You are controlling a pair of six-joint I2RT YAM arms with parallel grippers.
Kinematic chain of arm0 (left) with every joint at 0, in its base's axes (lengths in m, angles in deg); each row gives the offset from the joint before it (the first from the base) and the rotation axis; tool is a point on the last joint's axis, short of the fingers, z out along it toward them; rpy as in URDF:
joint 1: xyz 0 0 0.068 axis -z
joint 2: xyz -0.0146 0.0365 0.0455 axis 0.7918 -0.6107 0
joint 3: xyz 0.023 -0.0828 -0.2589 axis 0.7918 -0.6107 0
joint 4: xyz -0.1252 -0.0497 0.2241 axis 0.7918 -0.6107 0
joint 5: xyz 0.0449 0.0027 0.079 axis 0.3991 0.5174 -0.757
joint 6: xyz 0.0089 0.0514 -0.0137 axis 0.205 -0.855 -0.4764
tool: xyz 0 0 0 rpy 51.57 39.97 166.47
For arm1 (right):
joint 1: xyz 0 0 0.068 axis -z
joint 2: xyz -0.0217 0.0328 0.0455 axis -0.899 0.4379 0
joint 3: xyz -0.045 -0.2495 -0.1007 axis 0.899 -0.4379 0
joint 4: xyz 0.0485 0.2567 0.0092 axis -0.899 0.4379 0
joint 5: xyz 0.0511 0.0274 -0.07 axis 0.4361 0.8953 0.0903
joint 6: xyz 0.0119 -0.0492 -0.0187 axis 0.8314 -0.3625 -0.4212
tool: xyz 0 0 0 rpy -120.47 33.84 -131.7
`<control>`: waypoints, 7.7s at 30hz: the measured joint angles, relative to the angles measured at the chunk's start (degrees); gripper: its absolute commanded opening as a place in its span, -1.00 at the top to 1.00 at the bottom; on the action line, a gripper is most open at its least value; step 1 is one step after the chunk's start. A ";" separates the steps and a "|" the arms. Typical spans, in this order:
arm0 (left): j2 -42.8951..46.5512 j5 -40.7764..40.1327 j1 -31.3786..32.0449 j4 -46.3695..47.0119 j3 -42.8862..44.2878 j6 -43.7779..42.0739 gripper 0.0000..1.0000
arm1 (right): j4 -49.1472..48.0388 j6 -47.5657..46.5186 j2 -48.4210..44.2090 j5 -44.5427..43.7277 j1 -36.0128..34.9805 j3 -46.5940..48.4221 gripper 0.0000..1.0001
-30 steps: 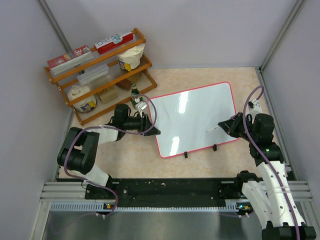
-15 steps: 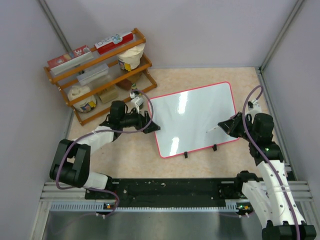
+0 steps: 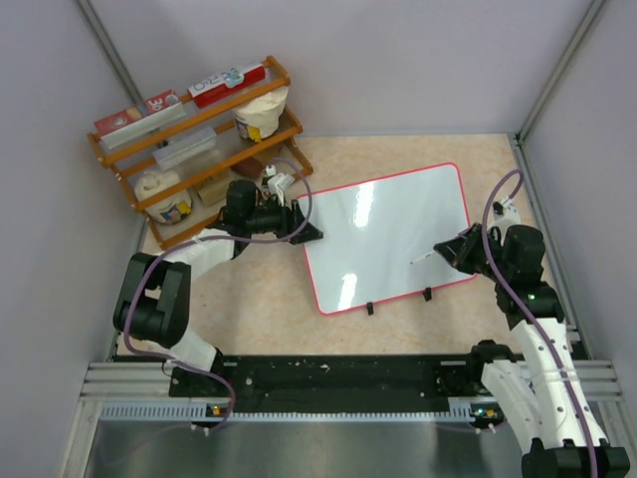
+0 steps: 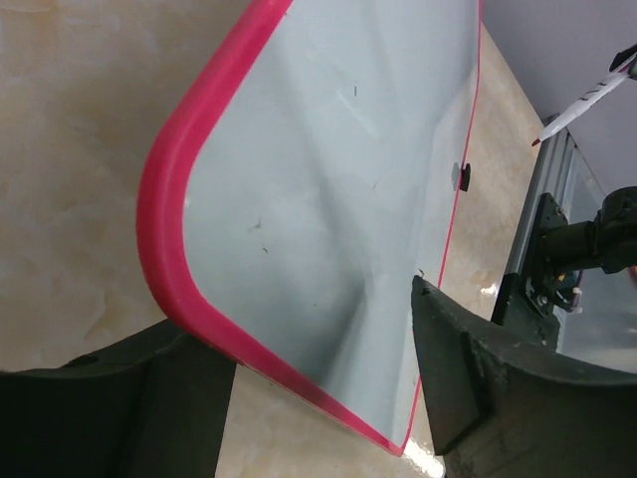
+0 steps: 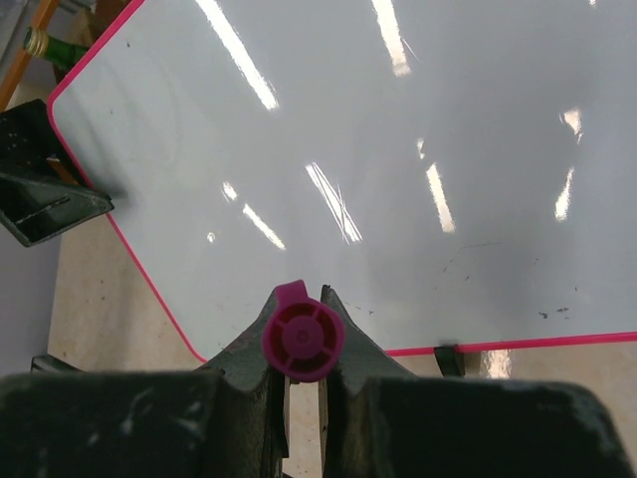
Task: Write a sentence on the whiteboard
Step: Move the whiteboard to the center of the board, then hold the whiteboard at the center of the board.
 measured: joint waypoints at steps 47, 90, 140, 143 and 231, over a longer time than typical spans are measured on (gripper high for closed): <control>2.78 14.97 4.20 1.90 -3.04 2.97 1.00 | 0.00 0.55 -0.72 4.57 0.02 7.10 1.00; 8.63 -11.02 9.27 -31.98 3.30 -9.44 -0.31 | -0.09 0.70 -2.38 6.86 0.02 7.78 1.00; 44.76 -26.36 9.27 -35.89 -13.86 9.11 -0.65 | 5.97 -4.22 -8.96 14.60 0.02 1.44 1.00; 44.72 -26.67 9.27 -34.88 -13.25 9.25 -0.66 | 6.08 -4.66 -6.54 14.16 0.02 1.60 1.00; 8.63 9.79 3.06 1.05 -10.38 8.17 1.00 | -37.33 -10.01 7.37 -19.71 -36.94 -0.55 1.00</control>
